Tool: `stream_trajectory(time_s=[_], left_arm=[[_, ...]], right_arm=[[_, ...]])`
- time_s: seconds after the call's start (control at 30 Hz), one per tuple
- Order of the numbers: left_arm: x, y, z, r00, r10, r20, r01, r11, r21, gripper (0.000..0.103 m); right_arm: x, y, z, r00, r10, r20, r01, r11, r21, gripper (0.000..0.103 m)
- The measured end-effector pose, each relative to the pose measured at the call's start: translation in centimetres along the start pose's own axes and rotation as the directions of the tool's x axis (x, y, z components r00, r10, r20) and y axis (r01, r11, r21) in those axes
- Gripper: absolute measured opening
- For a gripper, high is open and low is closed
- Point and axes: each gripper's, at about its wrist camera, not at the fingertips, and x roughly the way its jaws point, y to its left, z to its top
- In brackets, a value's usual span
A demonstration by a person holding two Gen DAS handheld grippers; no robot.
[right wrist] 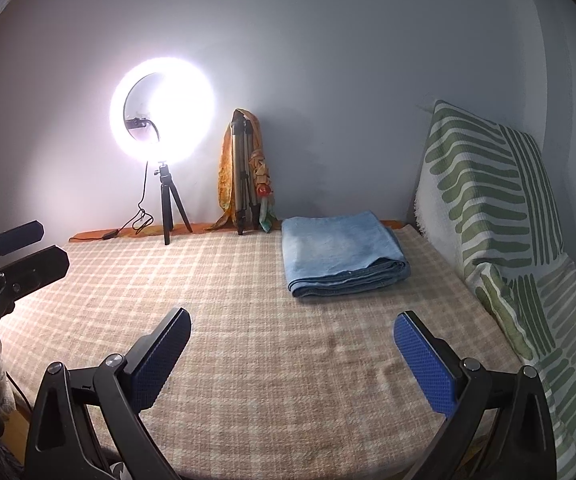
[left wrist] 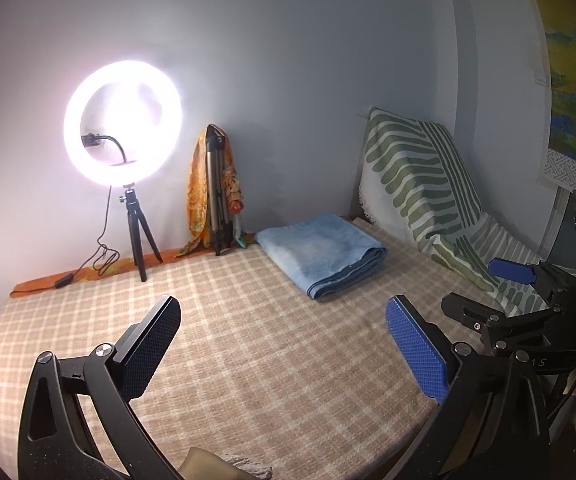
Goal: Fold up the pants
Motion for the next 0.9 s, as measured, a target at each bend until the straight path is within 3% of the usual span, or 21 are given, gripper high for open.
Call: stream_trajectory(time_s=[0.6,0.9], left_arm=[[-0.9,0.3,0.1,1.000,0.020,0.005,-0.020,1.000,-0.007,0.102],[-1.2,0.2,0.1,0.998,0.048,0.049,-0.049,0.999,0.016,0.102]], right_arm=[[-0.3,0.3,0.0,1.000,0.011,0.009,-0.011,1.000,0.005,0.103],[0.1,0.5,-0.2,1.000,0.023,-0.002,-0.023,1.000,0.009,0.103]])
